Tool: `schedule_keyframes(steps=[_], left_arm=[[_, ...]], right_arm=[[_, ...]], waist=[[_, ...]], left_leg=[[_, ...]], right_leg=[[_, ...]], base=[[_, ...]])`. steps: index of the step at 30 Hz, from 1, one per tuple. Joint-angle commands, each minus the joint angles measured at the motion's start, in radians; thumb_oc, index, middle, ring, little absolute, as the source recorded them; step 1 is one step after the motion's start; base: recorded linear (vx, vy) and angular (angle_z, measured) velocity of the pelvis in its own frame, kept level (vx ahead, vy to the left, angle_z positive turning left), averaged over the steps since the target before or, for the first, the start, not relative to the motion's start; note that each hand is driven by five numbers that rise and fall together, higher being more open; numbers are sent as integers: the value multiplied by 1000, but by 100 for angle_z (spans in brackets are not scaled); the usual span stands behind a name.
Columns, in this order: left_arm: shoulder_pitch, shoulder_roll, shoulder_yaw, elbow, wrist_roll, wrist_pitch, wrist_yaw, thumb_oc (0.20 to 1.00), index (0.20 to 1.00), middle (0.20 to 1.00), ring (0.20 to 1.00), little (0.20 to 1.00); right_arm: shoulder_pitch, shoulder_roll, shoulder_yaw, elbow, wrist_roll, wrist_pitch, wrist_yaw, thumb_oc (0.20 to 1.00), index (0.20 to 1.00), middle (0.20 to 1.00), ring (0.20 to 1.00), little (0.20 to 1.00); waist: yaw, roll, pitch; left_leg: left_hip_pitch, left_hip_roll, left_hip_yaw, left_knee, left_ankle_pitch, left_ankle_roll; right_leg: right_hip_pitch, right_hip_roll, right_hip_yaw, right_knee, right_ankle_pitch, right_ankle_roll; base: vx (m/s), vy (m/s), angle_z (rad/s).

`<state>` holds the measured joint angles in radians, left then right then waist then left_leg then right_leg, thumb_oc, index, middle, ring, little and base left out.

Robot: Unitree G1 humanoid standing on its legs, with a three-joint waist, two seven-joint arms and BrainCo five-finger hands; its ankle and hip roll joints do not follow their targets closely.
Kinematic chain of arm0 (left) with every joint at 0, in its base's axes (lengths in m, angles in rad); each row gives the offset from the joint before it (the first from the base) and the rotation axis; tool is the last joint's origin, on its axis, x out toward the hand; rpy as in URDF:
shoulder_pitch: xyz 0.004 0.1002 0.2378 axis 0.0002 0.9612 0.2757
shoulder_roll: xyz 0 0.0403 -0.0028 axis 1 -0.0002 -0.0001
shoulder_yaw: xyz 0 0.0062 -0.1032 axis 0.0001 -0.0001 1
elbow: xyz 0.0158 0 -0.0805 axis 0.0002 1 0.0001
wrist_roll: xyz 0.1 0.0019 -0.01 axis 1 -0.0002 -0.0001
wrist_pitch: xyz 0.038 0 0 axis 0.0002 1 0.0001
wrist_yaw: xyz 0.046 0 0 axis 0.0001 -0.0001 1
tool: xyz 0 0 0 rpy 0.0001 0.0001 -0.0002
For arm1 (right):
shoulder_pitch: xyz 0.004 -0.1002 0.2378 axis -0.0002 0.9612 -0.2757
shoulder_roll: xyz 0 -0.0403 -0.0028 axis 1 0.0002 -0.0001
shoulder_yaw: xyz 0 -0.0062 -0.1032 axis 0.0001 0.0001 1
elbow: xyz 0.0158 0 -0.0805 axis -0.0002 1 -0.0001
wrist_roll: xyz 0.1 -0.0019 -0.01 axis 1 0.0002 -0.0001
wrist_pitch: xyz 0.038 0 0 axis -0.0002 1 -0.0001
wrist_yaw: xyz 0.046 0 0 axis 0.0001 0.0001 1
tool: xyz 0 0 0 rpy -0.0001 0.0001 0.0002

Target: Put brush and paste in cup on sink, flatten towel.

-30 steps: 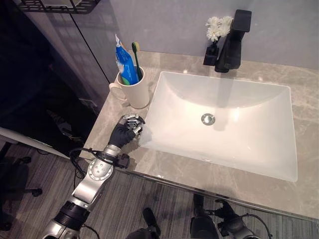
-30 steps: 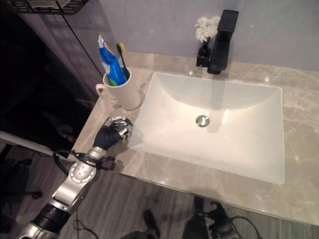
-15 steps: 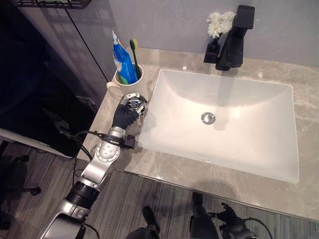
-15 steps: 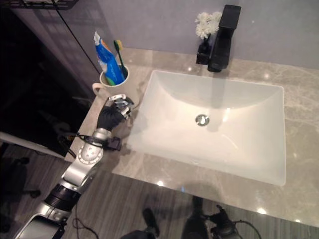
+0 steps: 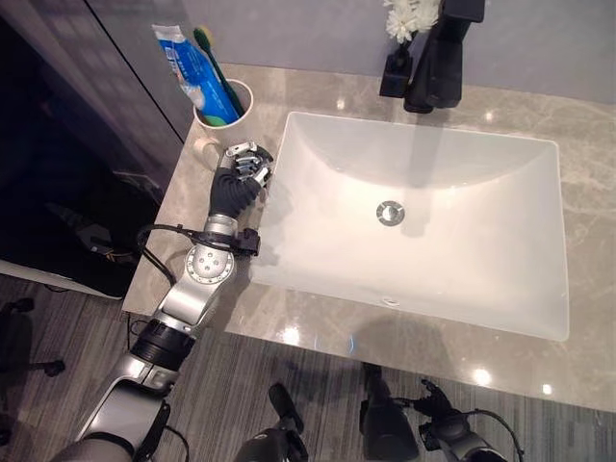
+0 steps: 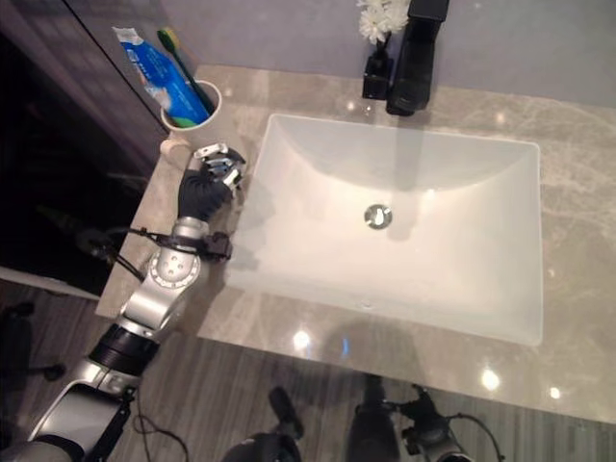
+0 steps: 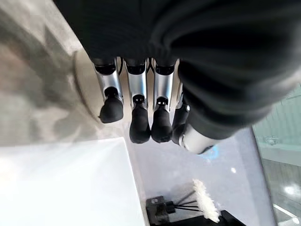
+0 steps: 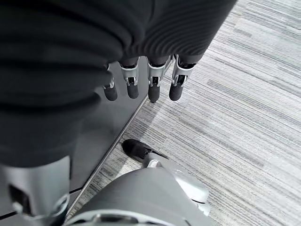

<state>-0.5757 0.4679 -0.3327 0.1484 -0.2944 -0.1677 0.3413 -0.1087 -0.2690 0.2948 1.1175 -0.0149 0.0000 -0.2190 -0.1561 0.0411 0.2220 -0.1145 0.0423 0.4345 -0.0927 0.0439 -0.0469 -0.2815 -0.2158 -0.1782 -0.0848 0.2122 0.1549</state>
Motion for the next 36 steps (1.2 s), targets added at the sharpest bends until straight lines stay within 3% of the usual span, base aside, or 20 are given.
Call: schedule_keyframes(steps=[1, 10, 17, 28, 30, 36], left_arm=[[-79, 23, 47, 34, 30, -49, 33, 200, 200, 200, 200, 200], [43, 98, 84, -83, 64, -45, -29, 200, 200, 200, 200, 200], [70, 111, 121, -81, 53, -47, -22, 200, 200, 200, 200, 200], [-10, 132, 134, 55, 47, -41, 35, 200, 200, 200, 200, 200], [-65, 174, 129, 123, 77, -30, 72, 200, 200, 200, 200, 200], [-98, 180, 124, 181, 71, -27, 97, 200, 200, 200, 200, 200]], right_arm=[[1, 9, 32, 27, 3, 7, -20, 1000, 1000, 1000, 1000, 1000], [14, 3, -3, 47, 9, 11, -22, 1000, 1000, 1000, 1000, 1000], [10, 5, -10, 52, 12, 11, -21, 1000, 1000, 1000, 1000, 1000], [13, 4, -22, 64, 32, 12, -22, 1000, 1000, 1000, 1000, 1000], [8, 3, -24, 59, 49, 6, -34, 1000, 1000, 1000, 1000, 1000], [6, 3, -17, 65, 60, 3, -37, 1000, 1000, 1000, 1000, 1000]], waist=[[-5, -11, 19], [15, -8, 11], [21, -8, 14], [5, -18, 26], [-4, -22, 20], [-8, -36, 21]], left_leg=[[28, 19, -79, 5, -6, -55], [31, 28, -87, 5, -7, -60], [29, 28, -89, 5, -8, -60], [13, 21, -79, 5, -9, -61], [-11, 28, -64, 5, -1, -66], [-6, 32, -49, 5, -6, -66]], right_leg=[[33, -3, 19, 90, -103, 31], [36, 7, 14, 86, -108, 23], [39, 5, 9, 79, -102, 25], [19, 3, 18, 67, -85, 31], [-8, 14, 31, 44, -66, 35], [-19, 23, 49, 55, -77, 29]], base=[[8, 3, -16], [3, -17, -2], [0, 0, 0], [-1, 0, 0], [14, -5, -7], [44, -7, -23]])
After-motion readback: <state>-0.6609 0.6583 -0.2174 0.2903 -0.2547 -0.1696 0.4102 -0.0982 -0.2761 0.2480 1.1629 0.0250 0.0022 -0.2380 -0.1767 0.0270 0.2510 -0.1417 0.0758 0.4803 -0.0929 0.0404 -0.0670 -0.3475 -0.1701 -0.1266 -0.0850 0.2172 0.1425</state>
